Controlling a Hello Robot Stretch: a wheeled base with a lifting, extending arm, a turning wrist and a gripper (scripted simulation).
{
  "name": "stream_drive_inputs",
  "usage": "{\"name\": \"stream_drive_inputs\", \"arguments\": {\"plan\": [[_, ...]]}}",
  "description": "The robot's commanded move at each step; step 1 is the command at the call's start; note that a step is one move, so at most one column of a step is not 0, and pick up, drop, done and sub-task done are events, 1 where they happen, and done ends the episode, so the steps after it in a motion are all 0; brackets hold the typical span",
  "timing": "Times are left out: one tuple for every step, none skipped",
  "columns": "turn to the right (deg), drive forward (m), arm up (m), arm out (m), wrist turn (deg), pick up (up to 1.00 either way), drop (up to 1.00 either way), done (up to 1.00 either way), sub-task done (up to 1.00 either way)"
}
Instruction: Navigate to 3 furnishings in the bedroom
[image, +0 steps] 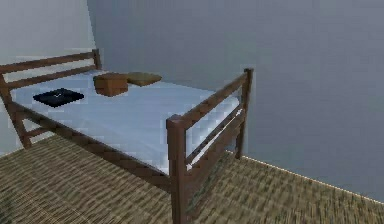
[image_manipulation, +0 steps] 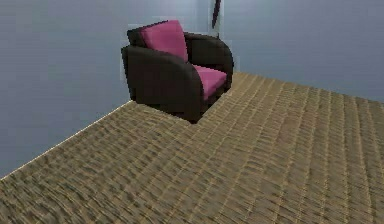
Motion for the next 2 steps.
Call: {"name": "stream_drive_inputs", "arguments": {"plan": [[-45.0,0.0,0.0,0.0,0.0,0.0,0.0,0.0,0.0],[-30.0,0.0,0.0,0.0,0.0,0.0,0.0,0.0,0.0]]}}
